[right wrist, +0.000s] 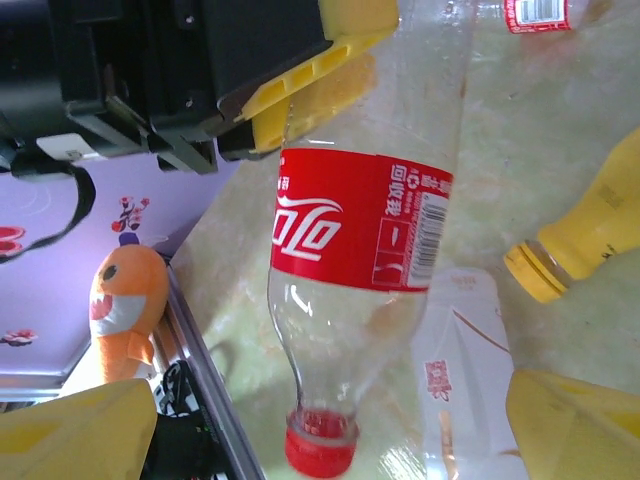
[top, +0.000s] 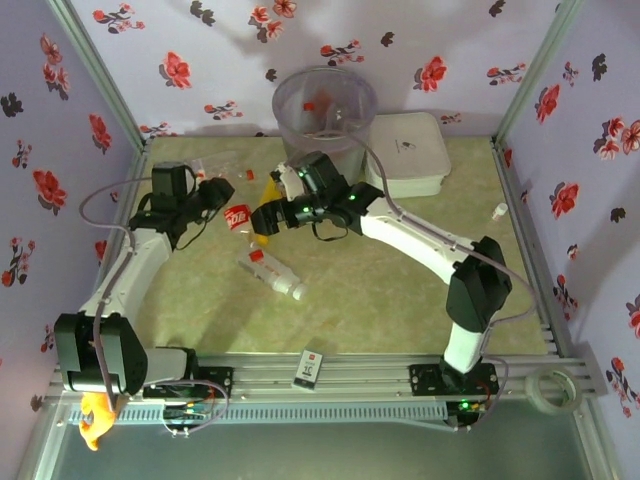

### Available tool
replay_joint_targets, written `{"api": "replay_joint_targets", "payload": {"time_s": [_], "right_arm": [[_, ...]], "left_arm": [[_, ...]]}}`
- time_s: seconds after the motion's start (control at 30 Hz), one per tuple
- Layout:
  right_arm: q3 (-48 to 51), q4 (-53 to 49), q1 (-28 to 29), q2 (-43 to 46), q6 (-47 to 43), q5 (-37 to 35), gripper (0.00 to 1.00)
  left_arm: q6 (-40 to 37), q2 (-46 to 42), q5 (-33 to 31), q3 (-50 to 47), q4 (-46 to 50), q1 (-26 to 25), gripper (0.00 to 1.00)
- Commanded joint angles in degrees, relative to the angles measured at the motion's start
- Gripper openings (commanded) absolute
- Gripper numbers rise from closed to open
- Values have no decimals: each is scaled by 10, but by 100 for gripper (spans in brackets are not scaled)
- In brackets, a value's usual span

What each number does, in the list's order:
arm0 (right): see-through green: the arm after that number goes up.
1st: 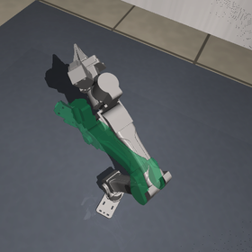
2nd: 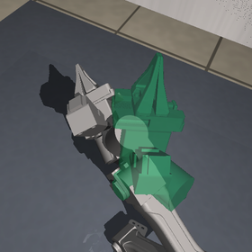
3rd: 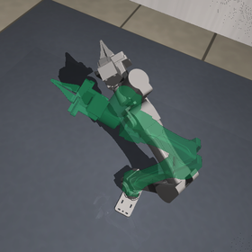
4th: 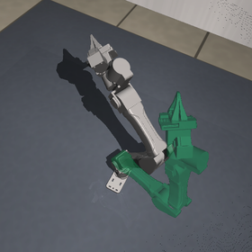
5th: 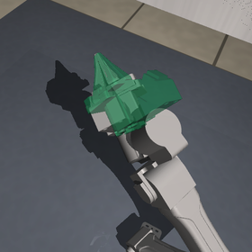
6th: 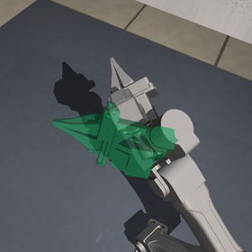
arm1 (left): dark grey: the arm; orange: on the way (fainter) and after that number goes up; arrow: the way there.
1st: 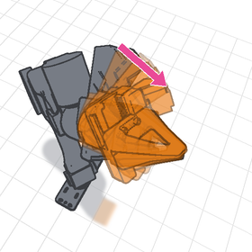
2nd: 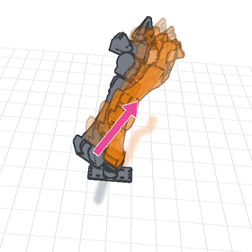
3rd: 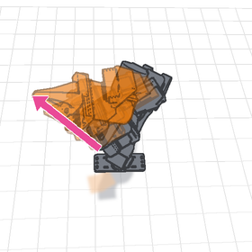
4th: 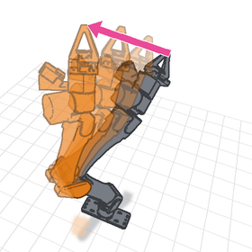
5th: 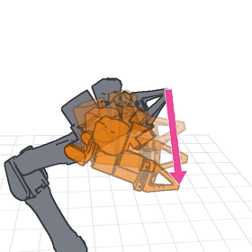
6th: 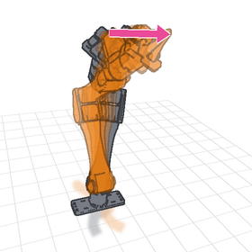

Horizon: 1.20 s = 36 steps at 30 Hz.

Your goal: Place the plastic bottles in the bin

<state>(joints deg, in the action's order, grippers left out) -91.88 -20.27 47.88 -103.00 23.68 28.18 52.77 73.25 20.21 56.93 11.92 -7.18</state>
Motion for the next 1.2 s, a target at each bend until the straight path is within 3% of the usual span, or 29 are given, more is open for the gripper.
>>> {"api": "replay_joint_targets", "payload": {"time_s": [0.0,0.3,0.57,0.67,0.77,0.83,1.17], "right_arm": [[-28,32,-1,-22,19,26,91],[-46,22,0,-69,24,21,88],[-44,28,0,-72,25,14,62],[-46,19,-2,-70,17,8,56],[-55,0,-6,-64,1,-2,51],[-68,-18,-10,-57,-14,-8,48],[-181,-116,-52,-26,-114,-74,44]], "left_arm": [[67,-23,41,-18,-101,-10,31],[77,-20,42,-17,-122,-28,30],[72,-22,42,-20,-119,-29,32],[70,-24,42,-19,-119,-29,46],[65,-32,42,-18,-118,-27,84],[55,-44,42,-17,-113,-22,99],[0,-138,29,-38,13,28,100]]}}
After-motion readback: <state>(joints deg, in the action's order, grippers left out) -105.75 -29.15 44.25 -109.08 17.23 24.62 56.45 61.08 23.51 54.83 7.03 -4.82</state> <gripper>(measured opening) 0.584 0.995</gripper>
